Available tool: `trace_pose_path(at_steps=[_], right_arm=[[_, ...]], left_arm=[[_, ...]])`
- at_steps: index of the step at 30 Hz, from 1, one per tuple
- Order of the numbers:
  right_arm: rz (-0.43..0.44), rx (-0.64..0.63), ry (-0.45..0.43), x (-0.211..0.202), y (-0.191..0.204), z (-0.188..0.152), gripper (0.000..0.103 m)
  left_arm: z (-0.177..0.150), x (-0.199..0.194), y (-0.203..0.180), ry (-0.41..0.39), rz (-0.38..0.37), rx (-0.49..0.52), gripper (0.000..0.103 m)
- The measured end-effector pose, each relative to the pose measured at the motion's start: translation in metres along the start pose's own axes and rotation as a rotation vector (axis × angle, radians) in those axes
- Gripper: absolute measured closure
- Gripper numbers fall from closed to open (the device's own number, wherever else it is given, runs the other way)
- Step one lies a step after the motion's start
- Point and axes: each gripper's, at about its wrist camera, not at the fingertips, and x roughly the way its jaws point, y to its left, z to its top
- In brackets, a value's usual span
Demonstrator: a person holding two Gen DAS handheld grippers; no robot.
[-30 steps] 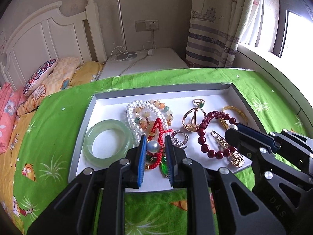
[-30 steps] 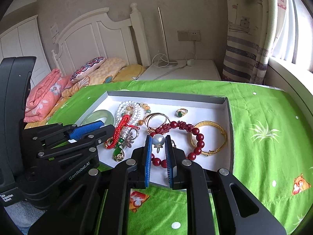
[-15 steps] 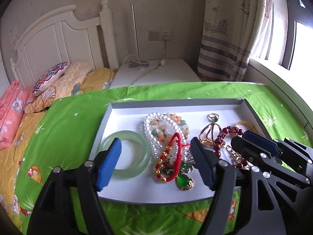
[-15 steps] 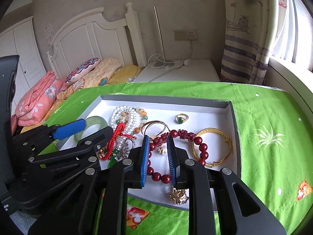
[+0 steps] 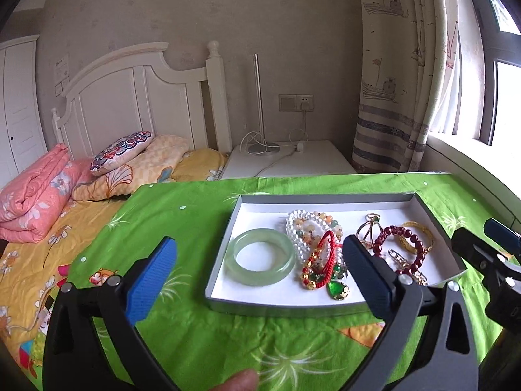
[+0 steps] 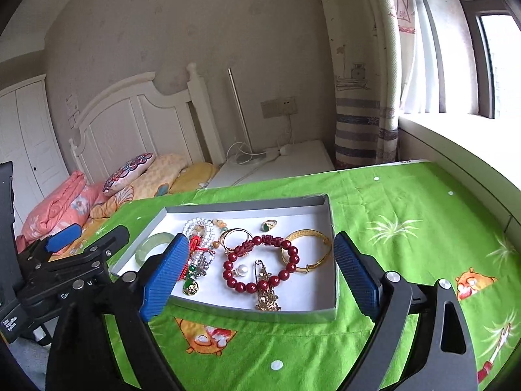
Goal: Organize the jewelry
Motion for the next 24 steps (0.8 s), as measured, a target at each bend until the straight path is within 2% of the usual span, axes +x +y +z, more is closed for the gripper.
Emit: trace_pose_path(at_steps=[3,5,10,18,24], right_arm=[[-0.029,-0.042,0.026,0.004,0.007,-0.012,0.016],[-0.046,-0.059,0.076,0.009,0.011,-0.014,0.016],[-0.121,-0.098,0.047,0.006,0.018,-0.017,0.016],[-0.116,-0.12,0.01,-0.001,0.021,-0.019,0.016],[-0.115,-0.114,0.005,-0.001,0.02,-0.018,0.016]], left_arm=[[-0.014,0.0,0.005,0.017,-0.024,-0.004,0.002],[-0.018,0.003,0.005,0.037,-0.022,0.002,0.002],[-0.023,0.006,0.01,0.05,-0.035,-0.002,0.002],[-0.026,0.005,0.0,0.041,-0.042,0.04,0.002],[-0.026,0.007,0.004,0.051,-0.066,0.011,0.002]])
